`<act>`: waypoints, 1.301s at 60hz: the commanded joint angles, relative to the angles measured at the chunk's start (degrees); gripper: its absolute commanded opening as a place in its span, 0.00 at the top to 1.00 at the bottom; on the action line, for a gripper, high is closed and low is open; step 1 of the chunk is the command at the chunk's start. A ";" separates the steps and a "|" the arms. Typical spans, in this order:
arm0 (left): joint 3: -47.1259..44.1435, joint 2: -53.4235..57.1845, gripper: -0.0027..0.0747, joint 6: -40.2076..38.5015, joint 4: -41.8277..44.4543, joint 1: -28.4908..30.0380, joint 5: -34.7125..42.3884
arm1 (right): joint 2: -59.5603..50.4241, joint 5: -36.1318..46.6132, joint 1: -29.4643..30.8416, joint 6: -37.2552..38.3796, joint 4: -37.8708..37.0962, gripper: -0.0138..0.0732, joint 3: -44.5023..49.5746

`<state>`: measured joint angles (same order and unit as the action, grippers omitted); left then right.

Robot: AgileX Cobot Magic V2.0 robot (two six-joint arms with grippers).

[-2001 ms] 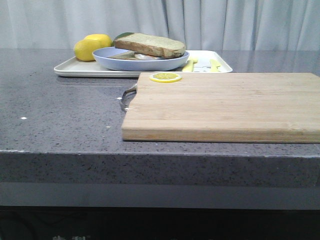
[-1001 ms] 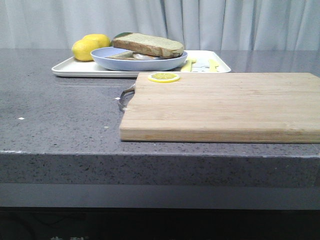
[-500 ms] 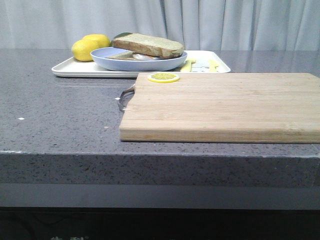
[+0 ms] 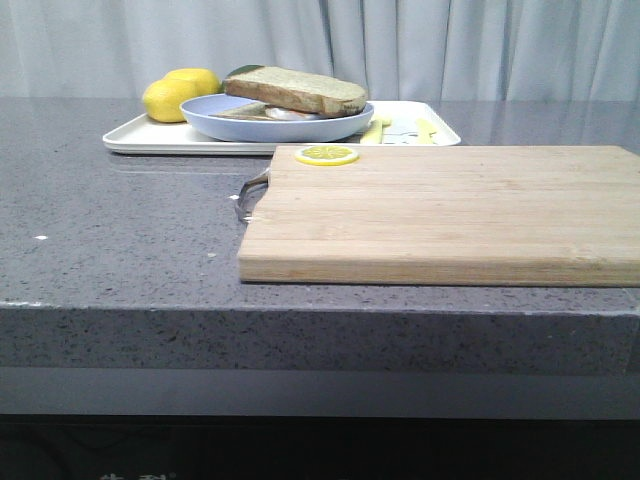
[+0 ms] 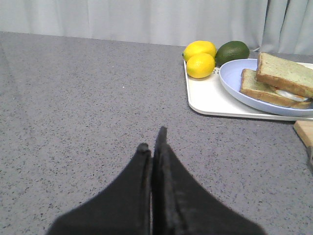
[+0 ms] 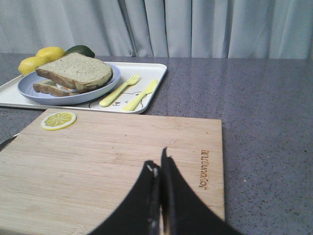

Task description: Place bread and move sandwich to tray

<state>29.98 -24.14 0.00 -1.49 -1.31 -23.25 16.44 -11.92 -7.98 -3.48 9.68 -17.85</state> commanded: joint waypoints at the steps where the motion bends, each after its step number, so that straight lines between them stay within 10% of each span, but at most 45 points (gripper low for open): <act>1: 1.57 -0.41 0.99 -0.66 -0.63 0.11 4.25 | 0.42 4.89 0.32 -0.20 0.08 0.93 -1.57; 78: -30.82 25.71 0.99 -1.08 -4.54 0.11 20.76 | 0.42 4.89 0.32 -0.20 0.08 0.93 -1.57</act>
<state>-0.22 0.25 -0.64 -5.45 -1.31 -7.59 16.44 -11.83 -7.98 -3.48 9.68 -17.85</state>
